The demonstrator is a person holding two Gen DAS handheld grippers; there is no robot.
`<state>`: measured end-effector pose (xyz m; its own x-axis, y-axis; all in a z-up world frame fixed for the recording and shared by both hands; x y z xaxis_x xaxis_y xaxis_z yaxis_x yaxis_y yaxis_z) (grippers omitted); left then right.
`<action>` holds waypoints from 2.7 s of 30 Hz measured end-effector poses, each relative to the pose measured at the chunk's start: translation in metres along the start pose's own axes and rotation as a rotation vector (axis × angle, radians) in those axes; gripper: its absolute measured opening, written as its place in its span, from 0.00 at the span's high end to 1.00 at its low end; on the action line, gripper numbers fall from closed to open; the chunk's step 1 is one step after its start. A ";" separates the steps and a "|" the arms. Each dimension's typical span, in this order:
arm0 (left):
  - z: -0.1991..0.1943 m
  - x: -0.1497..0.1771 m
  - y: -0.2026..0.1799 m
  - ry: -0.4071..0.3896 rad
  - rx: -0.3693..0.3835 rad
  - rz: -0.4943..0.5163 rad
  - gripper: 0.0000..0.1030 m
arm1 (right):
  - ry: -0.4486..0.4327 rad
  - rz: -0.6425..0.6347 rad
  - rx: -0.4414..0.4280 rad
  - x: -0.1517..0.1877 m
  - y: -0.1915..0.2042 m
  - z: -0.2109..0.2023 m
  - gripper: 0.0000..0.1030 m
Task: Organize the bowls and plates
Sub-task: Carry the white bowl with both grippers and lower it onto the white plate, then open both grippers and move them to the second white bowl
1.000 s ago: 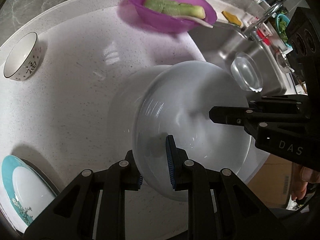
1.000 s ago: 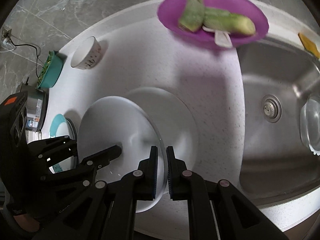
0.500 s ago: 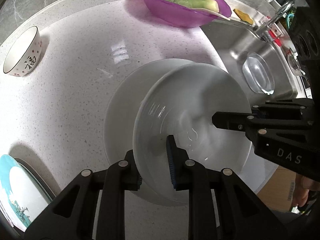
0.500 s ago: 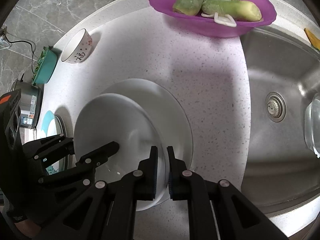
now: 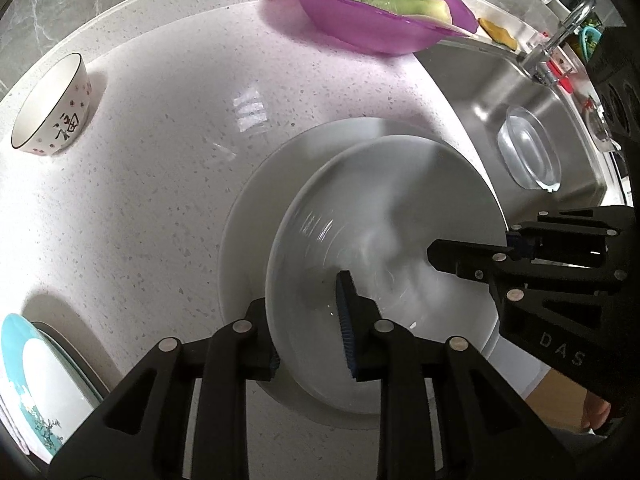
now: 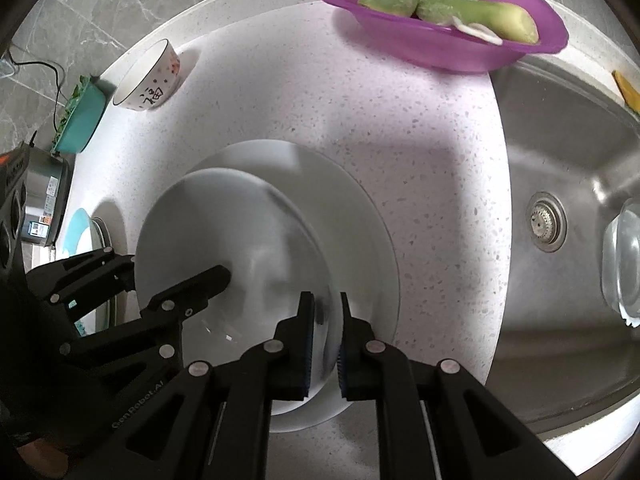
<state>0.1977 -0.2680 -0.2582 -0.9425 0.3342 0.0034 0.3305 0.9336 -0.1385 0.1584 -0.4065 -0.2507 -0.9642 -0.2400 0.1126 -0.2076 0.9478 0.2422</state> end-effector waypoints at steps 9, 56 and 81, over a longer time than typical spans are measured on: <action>-0.005 0.002 0.000 -0.031 0.036 0.011 0.59 | -0.016 -0.002 0.032 0.004 0.007 -0.003 0.87; -0.136 -0.075 0.356 -0.204 0.061 -0.274 0.19 | -0.207 -0.072 -0.122 -0.204 0.164 -0.064 0.19; -0.040 -0.123 0.397 -0.040 0.251 -0.226 0.75 | 0.023 0.087 -0.297 -0.268 0.155 0.047 0.78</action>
<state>0.4467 0.0666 -0.2742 -0.9933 0.1129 0.0239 0.0956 0.9206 -0.3785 0.3764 -0.1850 -0.2886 -0.9715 -0.1687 0.1663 -0.0640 0.8627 0.5016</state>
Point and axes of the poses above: each gripper's, at about its wrist camera, not at the fingertips, and z roughly the way its jaws point, y to its left, x to its underside, the point moved 1 cm from there along z, roughly the way its jaws point, and after that the axes turned 14 degrees about y, right-handed, at the moved point
